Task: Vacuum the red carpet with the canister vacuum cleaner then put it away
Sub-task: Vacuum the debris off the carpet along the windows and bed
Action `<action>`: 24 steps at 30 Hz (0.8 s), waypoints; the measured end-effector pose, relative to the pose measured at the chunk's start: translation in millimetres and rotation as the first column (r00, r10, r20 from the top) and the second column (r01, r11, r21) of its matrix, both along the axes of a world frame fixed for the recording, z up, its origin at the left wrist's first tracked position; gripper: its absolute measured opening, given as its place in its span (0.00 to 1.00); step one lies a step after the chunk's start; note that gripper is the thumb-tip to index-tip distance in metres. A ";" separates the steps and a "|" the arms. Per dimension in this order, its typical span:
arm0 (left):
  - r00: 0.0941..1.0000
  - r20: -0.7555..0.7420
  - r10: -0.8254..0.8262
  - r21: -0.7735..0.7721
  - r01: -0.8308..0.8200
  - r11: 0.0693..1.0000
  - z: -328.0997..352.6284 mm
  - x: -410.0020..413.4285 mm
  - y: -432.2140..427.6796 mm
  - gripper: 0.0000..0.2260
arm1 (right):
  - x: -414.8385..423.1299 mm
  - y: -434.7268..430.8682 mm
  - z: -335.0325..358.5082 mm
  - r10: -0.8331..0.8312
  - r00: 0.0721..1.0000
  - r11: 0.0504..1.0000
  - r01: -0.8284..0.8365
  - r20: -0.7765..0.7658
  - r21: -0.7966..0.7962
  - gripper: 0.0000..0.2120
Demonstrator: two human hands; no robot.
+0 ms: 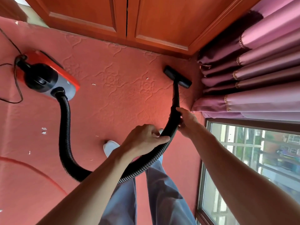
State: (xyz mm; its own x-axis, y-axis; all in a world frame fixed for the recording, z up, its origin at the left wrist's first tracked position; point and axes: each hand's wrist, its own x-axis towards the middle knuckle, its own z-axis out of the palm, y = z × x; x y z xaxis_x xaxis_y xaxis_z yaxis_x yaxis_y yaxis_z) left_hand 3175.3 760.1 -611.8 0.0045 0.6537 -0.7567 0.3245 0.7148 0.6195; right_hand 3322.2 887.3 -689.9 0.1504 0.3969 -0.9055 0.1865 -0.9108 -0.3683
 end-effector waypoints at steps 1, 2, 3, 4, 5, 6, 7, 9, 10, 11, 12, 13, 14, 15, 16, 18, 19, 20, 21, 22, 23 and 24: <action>1.000 0.008 -0.006 0.011 0.006 1.000 -0.8 4.3 -0.9 0.12 | 2.6 0.8 2.3 -0.005 1.000 1.000 0.005 -0.006 0.021 0.17; 1.000 0.019 -0.014 0.015 0.014 1.000 -1.5 7.4 -1.8 0.12 | 5.1 1.3 6.4 -0.011 1.000 0.999 0.011 -0.015 0.043 0.17; 0.998 0.056 -0.016 0.005 0.015 1.000 -1.6 8.4 -1.9 0.13 | 7.3 1.4 12.5 -0.008 1.000 0.998 0.010 -0.029 0.057 0.16; 0.991 0.132 -0.012 -0.023 0.016 1.000 -0.7 6.3 -1.3 0.15 | 9.4 0.7 20.7 0.009 0.999 0.998 -0.006 -0.048 0.056 0.14; 0.973 0.230 -0.014 -0.058 0.028 0.998 2.2 1.2 0.0 0.17 | 11.2 -0.7 28.9 0.040 0.997 0.998 -0.037 -0.071 0.044 0.11; 0.945 0.326 -0.026 -0.088 0.057 0.994 6.6 -6.8 1.2 0.19 | 12.0 -2.9 37.8 0.072 0.993 0.997 -0.070 -0.097 0.028 0.10; 0.915 0.400 -0.048 -0.106 0.098 0.990 10.8 -16.7 2.3 0.21 | 11.3 -5.9 46.8 0.099 0.988 0.995 -0.097 -0.121 0.018 0.10; 0.860 0.503 -0.087 -0.113 0.165 0.980 17.0 -37.2 2.7 0.22 | 6.4 -13.4 60.6 0.133 0.981 0.991 -0.132 -0.144 0.020 0.09; 0.833 0.546 -0.090 -0.116 0.182 0.976 18.0 -45.4 0.8 0.21 | 3.4 -16.8 63.3 0.146 0.981 0.989 -0.145 -0.131 0.021 0.09; 0.811 0.580 -0.079 -0.126 0.185 0.975 17.9 -51.5 -2.0 0.21 | 0.0 -20.0 62.7 0.155 0.982 0.988 -0.154 -0.103 0.019 0.10; 0.800 0.597 -0.059 -0.139 0.176 0.975 16.7 -55.8 -5.7 0.21 | -4.3 -22.5 60.8 0.156 0.985 0.988 -0.155 -0.078 0.017 0.12; 0.804 0.593 -0.033 -0.157 0.156 0.975 14.5 -57.4 -9.4 0.22 | -8.5 -24.5 56.0 0.147 0.987 0.989 -0.146 -0.062 0.019 0.14; 0.820 0.572 -0.006 -0.177 0.130 0.976 11.2 -57.0 -13.3 0.22 | -13.2 -26.1 50.6 0.130 0.990 0.991 -0.129 -0.058 0.019 0.15; 0.846 0.533 0.024 -0.192 0.094 0.977 7.4 -54.9 -17.5 0.21 | -18.7 -27.7 43.9 0.112 0.992 0.994 -0.111 -0.052 0.018 0.14; 0.877 0.477 0.049 -0.191 0.049 0.980 3.5 -51.3 -21.6 0.19 | -24.5 -29.0 38.0 0.092 0.995 0.996 -0.092 -0.044 0.013 0.13; 0.939 0.319 0.129 -0.165 -0.079 0.983 -5.7 -41.4 -29.3 0.16 | -33.5 -28.9 24.2 0.051 0.998 0.999 -0.051 -0.029 0.003 0.12; 0.956 0.235 0.177 -0.148 -0.145 0.978 -10.4 -36.4 -32.9 0.17 | -37.6 -27.3 17.6 0.036 0.999 0.999 -0.036 -0.035 0.000 0.11; 0.965 0.159 0.207 -0.132 -0.187 0.973 -14.0 -31.4 -35.4 0.17 | -42.2 -24.6 13.3 0.028 0.998 1.000 -0.028 -0.047 0.000 0.09; 0.970 0.099 0.223 -0.111 -0.212 0.971 -16.0 -27.9 -37.3 0.17 | -46.9 -21.3 9.3 0.025 0.998 1.000 -0.024 -0.057 0.008 0.09; 0.970 0.063 0.234 -0.085 -0.228 0.970 -16.6 -26.5 -38.7 0.17 | -52.6 -17.8 8.2 0.024 0.998 1.000 -0.023 -0.064 0.021 0.09; 0.966 0.049 0.252 -0.059 -0.250 0.967 -16.5 -26.1 -39.2 0.16 | -57.8 -14.2 7.2 0.025 0.997 0.999 -0.022 -0.069 0.042 0.10; 0.959 0.053 0.279 -0.040 -0.278 0.960 -15.2 -27.9 -39.3 0.16 | -63.2 -11.5 8.2 0.022 0.997 0.998 -0.018 -0.073 0.064 0.11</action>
